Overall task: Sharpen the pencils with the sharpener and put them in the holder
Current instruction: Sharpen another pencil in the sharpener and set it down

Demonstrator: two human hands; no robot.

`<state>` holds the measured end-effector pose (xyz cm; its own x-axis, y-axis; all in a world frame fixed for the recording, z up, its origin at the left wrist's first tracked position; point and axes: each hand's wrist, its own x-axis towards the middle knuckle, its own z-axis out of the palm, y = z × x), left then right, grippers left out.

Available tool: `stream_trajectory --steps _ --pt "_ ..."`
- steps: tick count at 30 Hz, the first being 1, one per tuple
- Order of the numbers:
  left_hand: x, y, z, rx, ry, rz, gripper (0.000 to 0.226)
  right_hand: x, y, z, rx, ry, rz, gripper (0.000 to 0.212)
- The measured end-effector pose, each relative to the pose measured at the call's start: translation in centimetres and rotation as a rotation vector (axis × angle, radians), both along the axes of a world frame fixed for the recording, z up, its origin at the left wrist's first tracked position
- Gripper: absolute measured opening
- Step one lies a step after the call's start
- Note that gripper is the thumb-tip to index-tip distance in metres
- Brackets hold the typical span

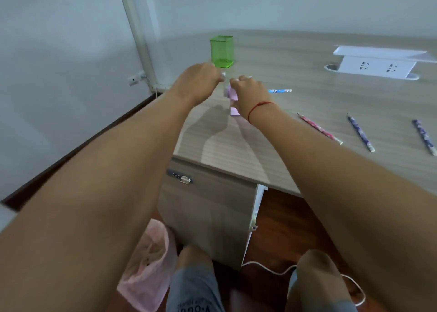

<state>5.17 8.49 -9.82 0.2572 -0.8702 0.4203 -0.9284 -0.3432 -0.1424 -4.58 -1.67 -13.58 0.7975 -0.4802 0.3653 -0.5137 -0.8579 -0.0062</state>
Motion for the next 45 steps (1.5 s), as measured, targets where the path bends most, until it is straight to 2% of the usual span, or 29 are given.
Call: stream_trajectory --steps 3,6,11,16,21,29,35,39,45 --pt "-0.8 1.2 -0.6 0.051 -0.076 -0.024 0.028 -0.2 0.3 0.3 0.000 0.001 0.008 0.032" --pt "-1.2 1.8 -1.8 0.075 -0.070 -0.039 0.020 -0.3 0.5 0.5 0.010 0.001 0.005 0.032" --pt "-1.3 1.9 -4.3 0.180 -0.024 0.008 0.022 -0.5 0.6 0.5 -0.003 0.005 0.012 0.032" --pt "-0.7 0.4 -5.4 0.214 0.140 0.057 0.031 -0.8 0.2 0.5 -0.030 -0.012 0.038 0.032" --pt "1.1 -2.0 -4.2 0.289 0.068 0.089 0.029 -0.7 0.0 0.9 -0.041 0.030 0.051 0.033" --pt "3.1 -2.7 -3.0 0.177 0.080 0.113 0.025 -0.9 0.3 1.5 -0.075 0.059 0.101 0.036" --pt "2.8 -1.4 -5.6 0.194 0.127 0.043 0.028 0.0 -0.1 2.0 -0.029 0.124 0.106 0.036" --pt "2.9 -1.1 -5.4 0.219 0.130 0.025 0.031 -0.5 0.5 2.6 -0.016 0.140 0.118 0.047" --pt "2.6 0.0 -5.8 0.218 0.054 -0.013 0.031 -1.4 0.8 4.2 -0.054 0.170 0.134 0.034"
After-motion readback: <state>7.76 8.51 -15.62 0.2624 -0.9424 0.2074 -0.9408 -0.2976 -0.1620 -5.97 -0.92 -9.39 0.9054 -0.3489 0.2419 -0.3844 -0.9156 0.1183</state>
